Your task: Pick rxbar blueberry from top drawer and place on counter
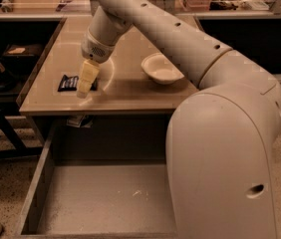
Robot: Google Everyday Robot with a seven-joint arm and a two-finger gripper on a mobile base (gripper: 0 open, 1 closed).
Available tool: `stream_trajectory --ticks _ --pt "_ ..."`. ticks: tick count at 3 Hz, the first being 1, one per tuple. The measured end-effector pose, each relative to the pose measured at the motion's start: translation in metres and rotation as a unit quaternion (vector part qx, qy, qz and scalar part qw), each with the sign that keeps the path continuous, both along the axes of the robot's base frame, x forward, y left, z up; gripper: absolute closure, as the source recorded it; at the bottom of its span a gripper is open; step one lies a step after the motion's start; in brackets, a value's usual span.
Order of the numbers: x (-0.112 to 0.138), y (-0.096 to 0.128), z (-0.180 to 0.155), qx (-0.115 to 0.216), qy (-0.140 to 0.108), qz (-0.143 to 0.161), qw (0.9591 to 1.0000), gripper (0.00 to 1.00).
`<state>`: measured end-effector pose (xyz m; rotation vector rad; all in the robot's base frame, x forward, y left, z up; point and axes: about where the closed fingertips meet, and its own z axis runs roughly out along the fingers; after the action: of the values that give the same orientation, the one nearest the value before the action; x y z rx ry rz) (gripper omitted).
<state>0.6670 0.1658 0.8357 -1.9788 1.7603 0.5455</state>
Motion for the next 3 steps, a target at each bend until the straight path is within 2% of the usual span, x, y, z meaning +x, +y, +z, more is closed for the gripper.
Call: stream_trajectory --ticks 1,2,3 --pt "0.000 0.000 0.000 0.000 0.000 0.000 1.0000 0.00" --pt "0.004 -0.021 0.039 -0.011 -0.033 -0.041 0.9985 0.00" --pt "0.001 -0.056 0.117 -0.042 -0.096 -0.104 0.9891 0.00"
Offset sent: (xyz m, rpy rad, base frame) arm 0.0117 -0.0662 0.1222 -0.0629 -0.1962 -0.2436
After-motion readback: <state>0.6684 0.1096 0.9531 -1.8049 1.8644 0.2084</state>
